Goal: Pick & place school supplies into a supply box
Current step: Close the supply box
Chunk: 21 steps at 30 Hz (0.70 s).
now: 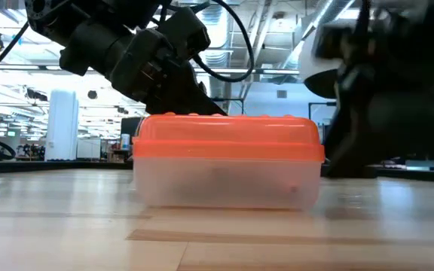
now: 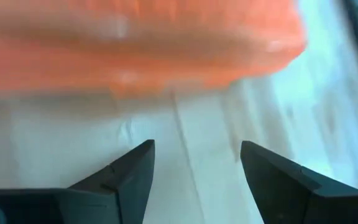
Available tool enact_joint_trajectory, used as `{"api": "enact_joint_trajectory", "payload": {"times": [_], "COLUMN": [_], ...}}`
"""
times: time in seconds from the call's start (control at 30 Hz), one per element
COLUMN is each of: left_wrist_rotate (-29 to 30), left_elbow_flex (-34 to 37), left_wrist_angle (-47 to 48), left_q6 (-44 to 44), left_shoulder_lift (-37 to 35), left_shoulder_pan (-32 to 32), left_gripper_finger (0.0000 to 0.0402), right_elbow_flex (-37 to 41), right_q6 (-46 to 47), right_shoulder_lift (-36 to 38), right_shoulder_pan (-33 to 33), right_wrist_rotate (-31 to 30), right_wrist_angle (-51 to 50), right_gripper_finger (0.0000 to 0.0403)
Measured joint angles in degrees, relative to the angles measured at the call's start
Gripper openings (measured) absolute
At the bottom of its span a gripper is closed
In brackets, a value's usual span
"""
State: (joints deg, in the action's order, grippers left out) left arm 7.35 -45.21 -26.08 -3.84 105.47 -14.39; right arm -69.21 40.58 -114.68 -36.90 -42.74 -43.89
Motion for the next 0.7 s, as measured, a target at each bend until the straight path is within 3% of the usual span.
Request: {"api": "enact_joint_trajectory", "payload": {"times": [0.3,0.7], "left_wrist_rotate": [-0.2,-0.3], "left_elbow_flex": [0.2,0.7], "left_wrist_angle": [-0.7,3.4], "left_q6": [0.8,6.9], "left_shoulder_lift": [0.0,-8.5], "left_shoulder_pan": [0.8,-1.6], "left_gripper_finger": [0.0123,0.0123], "right_elbow_flex": [-0.2,-0.3], "right_q6": [-0.5,-0.2], "right_shoulder_lift": [4.4,4.4], "right_shoulder_pan": [-1.7,-2.2], "right_wrist_rotate": [-6.6,-6.7], "right_wrist_angle": [0.7,0.8], "right_gripper_finger": [0.0234,0.0234]}}
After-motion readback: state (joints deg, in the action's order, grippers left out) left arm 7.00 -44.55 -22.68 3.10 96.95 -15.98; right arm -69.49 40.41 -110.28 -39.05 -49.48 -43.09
